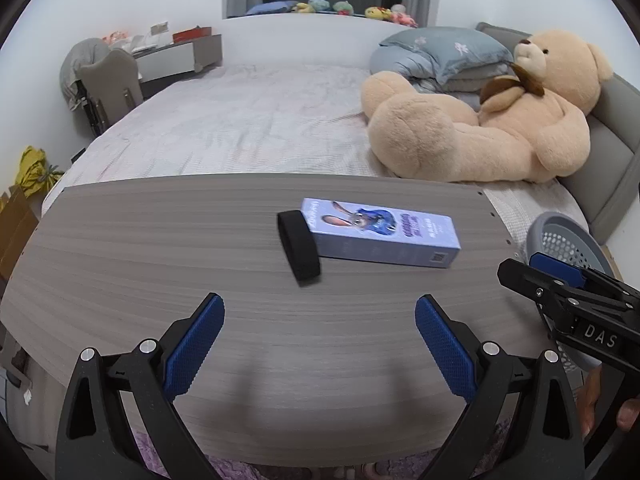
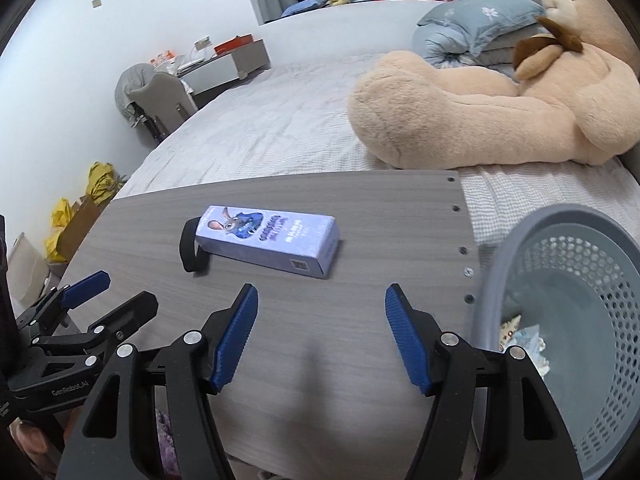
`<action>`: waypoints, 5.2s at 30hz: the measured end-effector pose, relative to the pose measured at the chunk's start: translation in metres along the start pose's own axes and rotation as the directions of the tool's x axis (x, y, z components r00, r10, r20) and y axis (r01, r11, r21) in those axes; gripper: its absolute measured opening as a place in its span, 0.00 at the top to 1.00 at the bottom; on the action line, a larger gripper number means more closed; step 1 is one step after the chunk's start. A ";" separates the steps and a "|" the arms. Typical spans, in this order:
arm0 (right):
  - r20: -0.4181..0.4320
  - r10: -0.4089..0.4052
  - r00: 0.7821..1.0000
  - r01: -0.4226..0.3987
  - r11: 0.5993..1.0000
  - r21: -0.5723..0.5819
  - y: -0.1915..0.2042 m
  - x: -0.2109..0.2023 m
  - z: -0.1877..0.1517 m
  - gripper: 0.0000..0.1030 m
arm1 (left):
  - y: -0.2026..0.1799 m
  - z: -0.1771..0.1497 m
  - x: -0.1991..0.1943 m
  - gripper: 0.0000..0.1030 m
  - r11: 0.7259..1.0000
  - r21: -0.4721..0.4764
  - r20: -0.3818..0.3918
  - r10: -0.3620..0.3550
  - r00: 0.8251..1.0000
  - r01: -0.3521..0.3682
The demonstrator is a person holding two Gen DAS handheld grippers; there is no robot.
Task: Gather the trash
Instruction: 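Grasp the lavender Zootopia box with the right tool, then grasp the black elastic band with the left tool while the right tool holds the box, then carry the box and band over the wastebasket and open both tools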
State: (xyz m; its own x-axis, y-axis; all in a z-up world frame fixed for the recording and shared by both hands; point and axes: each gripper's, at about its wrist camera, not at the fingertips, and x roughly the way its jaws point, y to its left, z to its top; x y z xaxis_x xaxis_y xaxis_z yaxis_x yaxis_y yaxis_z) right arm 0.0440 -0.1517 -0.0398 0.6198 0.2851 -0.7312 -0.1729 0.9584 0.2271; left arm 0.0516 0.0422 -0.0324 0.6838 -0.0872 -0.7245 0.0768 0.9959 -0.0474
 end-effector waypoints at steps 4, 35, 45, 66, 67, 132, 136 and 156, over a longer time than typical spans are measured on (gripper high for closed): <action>-0.038 0.058 0.998 -0.059 0.998 -0.016 0.007 0.016 0.016 0.38 | 0.015 0.004 0.000 0.08 0.999 -0.029 0.003 0.022 1.000 -0.021; -0.333 0.086 0.939 -0.266 0.795 -0.544 0.066 0.123 0.072 0.30 | 0.089 0.032 0.027 0.08 0.973 -0.151 -0.034 0.173 0.984 -0.177; -0.333 0.080 0.939 -0.259 0.803 -0.537 0.070 0.131 0.063 0.36 | 0.087 0.031 0.027 0.08 0.974 -0.151 -0.035 0.164 0.986 -0.168; -0.167 -0.083 0.983 0.077 0.996 -0.040 0.022 0.078 0.023 0.48 | 0.067 0.021 0.024 0.08 0.987 -0.136 -0.038 0.086 0.996 -0.090; -0.157 -0.084 0.984 0.084 0.996 -0.002 0.022 0.075 0.019 0.48 | 0.067 0.021 0.025 0.08 0.987 -0.136 -0.040 0.083 0.996 -0.088; -0.041 -0.073 0.997 0.076 0.994 0.083 0.004 0.034 -0.005 0.56 | 0.024 0.022 0.077 0.82 0.994 -0.105 -0.133 0.028 0.991 -0.043; -0.023 -0.072 0.997 0.074 0.994 0.083 0.003 0.025 -0.006 0.56 | 0.017 0.024 0.063 0.82 0.996 -0.086 -0.107 0.021 0.994 -0.030; 0.095 -0.179 0.979 0.156 0.966 0.208 -0.069 -0.065 -0.029 0.56 | -0.113 0.033 0.024 0.82 0.978 0.139 -0.059 -0.148 0.987 0.155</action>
State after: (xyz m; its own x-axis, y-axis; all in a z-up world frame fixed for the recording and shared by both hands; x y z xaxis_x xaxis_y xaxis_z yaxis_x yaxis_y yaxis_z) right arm -0.0068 -0.2356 -0.0268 0.7104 0.1067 -0.6956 0.0888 0.9670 0.2390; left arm 0.0834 -0.0727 -0.0215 0.6210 -0.2324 -0.7486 0.2818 0.9574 -0.0635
